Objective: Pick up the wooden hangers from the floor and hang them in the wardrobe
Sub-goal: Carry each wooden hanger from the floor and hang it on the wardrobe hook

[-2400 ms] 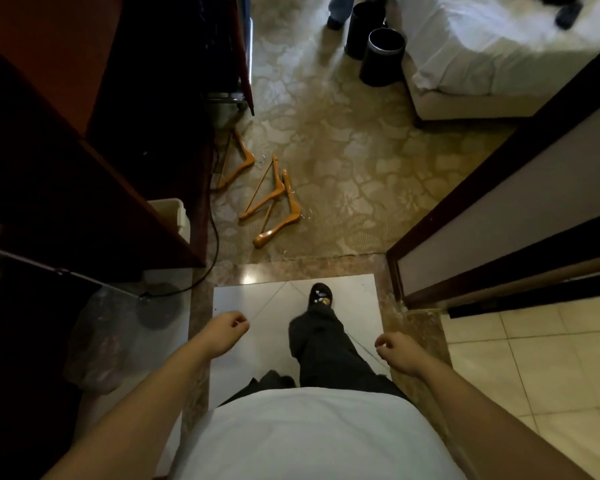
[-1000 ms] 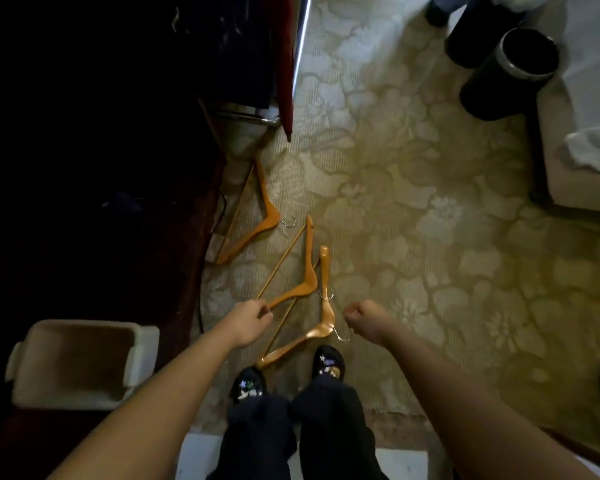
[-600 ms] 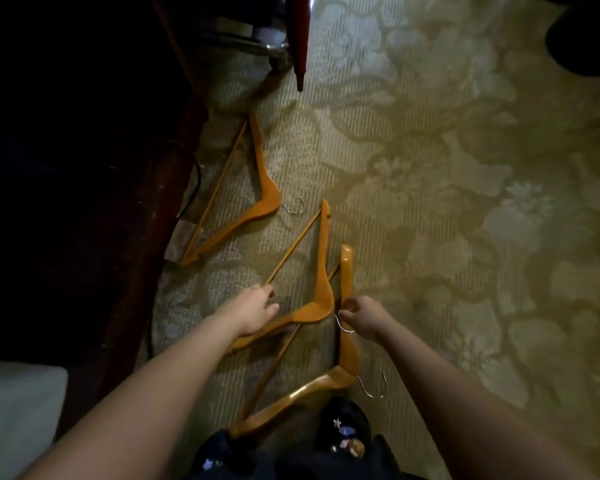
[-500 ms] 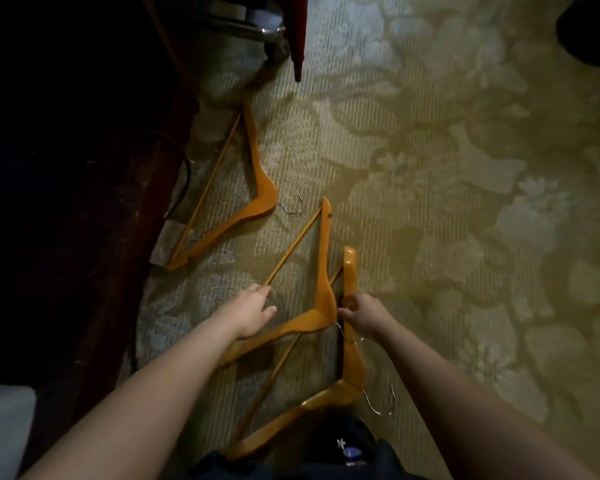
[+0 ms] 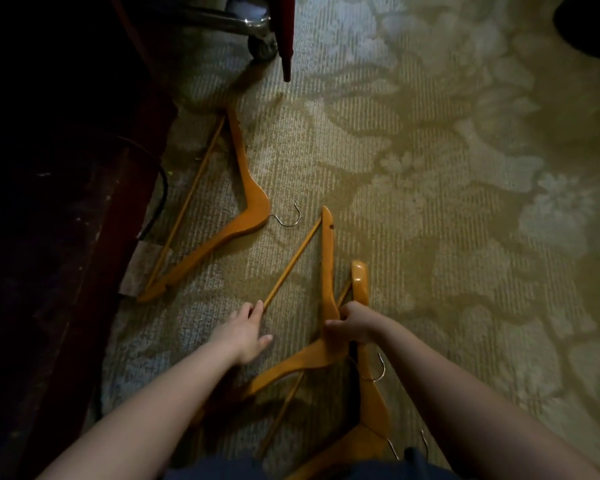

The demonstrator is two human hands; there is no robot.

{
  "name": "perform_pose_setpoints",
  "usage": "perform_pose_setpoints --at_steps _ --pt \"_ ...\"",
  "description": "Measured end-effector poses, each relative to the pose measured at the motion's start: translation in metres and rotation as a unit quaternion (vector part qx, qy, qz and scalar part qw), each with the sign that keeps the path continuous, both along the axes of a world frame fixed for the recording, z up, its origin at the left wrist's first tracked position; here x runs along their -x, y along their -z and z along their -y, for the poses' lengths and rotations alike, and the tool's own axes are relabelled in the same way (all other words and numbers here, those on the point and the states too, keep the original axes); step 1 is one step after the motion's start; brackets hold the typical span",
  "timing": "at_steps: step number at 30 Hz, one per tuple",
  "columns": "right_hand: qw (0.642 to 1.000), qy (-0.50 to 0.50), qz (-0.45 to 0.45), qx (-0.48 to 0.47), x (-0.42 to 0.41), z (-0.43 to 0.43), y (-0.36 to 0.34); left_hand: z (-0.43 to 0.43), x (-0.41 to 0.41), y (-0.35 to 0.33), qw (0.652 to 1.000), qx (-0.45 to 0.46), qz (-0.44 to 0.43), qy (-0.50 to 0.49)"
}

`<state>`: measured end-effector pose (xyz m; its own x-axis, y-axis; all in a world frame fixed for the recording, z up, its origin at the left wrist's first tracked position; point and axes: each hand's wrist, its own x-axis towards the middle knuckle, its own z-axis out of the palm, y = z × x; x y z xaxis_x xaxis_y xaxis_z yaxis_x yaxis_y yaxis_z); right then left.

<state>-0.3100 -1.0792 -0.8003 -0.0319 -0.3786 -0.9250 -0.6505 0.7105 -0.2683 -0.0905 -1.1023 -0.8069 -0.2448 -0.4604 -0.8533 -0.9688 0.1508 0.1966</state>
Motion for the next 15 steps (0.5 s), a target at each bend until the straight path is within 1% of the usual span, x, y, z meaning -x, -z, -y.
perform_pose_setpoints --at_steps 3,5,7,10,12,15 --pt "0.998 0.050 0.028 -0.005 -0.004 -0.006 -0.009 -0.009 -0.001 -0.004 1.000 -0.009 -0.013 -0.019" --pt "0.995 0.088 0.049 0.016 -0.006 -0.014 -0.021 -0.022 0.000 -0.013 0.999 -0.018 -0.023 -0.032" --pt "0.994 0.091 0.046 0.049 -0.009 -0.018 -0.036 -0.040 0.000 -0.027 0.998 -0.010 -0.037 -0.050" --pt "0.996 0.022 0.005 0.085 -0.012 -0.020 -0.065 -0.057 0.005 -0.060 0.996 0.047 -0.044 -0.062" --pt "0.995 -0.023 -0.009 0.095 -0.016 -0.018 -0.092 -0.059 0.009 -0.090 0.992 0.104 -0.054 -0.047" --pt "0.989 -0.083 -0.032 0.121 -0.023 -0.019 -0.141 -0.049 0.015 -0.146 0.977 0.197 -0.067 0.044"
